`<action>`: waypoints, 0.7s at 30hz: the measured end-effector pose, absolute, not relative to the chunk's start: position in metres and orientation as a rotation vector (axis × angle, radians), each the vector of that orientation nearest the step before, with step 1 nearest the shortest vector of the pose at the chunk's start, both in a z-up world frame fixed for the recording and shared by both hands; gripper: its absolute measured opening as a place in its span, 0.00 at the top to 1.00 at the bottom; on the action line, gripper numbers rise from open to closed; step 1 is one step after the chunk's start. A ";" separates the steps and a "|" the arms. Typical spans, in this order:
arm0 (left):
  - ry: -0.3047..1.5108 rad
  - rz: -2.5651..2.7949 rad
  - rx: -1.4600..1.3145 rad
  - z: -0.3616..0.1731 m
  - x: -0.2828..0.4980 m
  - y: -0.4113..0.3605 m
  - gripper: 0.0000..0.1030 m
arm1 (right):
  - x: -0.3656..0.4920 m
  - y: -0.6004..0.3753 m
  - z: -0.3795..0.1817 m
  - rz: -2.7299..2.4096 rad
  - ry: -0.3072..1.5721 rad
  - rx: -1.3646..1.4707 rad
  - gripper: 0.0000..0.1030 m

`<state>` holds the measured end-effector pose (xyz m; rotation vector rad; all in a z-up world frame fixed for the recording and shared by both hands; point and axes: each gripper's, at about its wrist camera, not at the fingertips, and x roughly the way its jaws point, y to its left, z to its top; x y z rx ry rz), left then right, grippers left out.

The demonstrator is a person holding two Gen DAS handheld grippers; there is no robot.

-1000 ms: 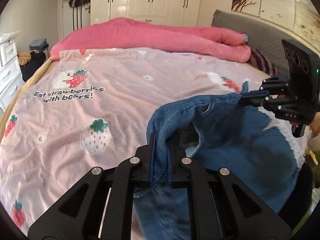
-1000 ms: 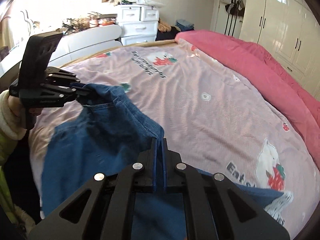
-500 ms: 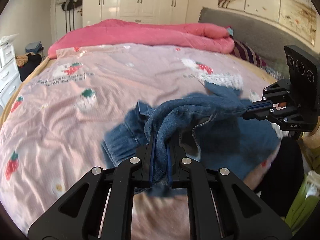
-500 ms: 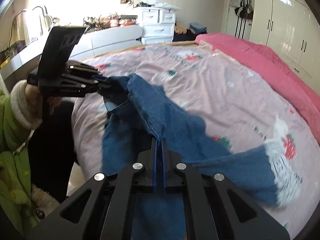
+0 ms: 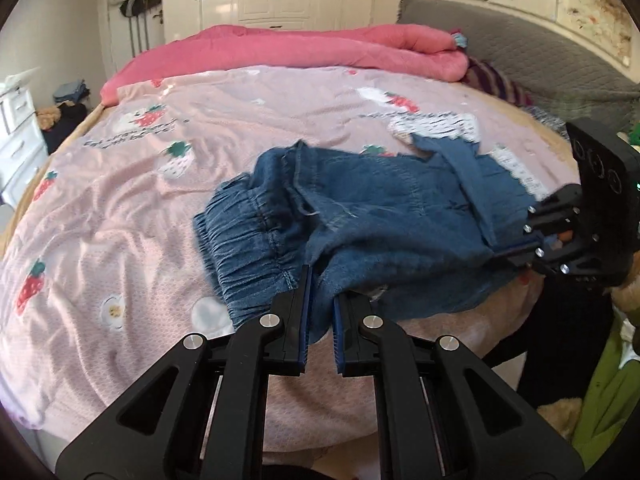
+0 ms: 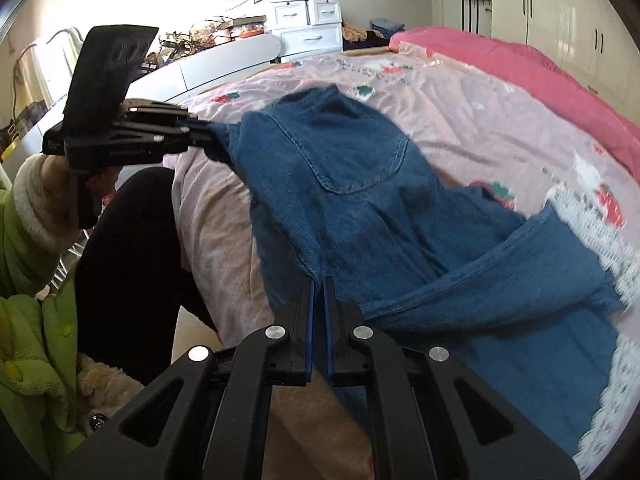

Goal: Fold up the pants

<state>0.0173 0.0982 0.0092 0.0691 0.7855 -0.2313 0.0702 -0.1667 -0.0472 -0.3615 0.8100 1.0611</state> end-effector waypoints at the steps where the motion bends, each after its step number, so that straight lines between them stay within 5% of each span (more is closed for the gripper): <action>1: 0.787 -0.232 0.087 0.009 0.017 0.097 0.95 | 0.069 -0.166 -0.050 1.058 0.816 -0.363 0.96; 16: 0.719 -0.145 0.183 0.021 0.007 0.100 0.92 | 0.061 -0.158 -0.050 1.086 0.808 -0.331 0.90; 21: 0.823 -0.175 0.095 0.002 0.011 0.112 0.89 | 0.063 -0.156 -0.059 1.068 0.848 -0.340 0.89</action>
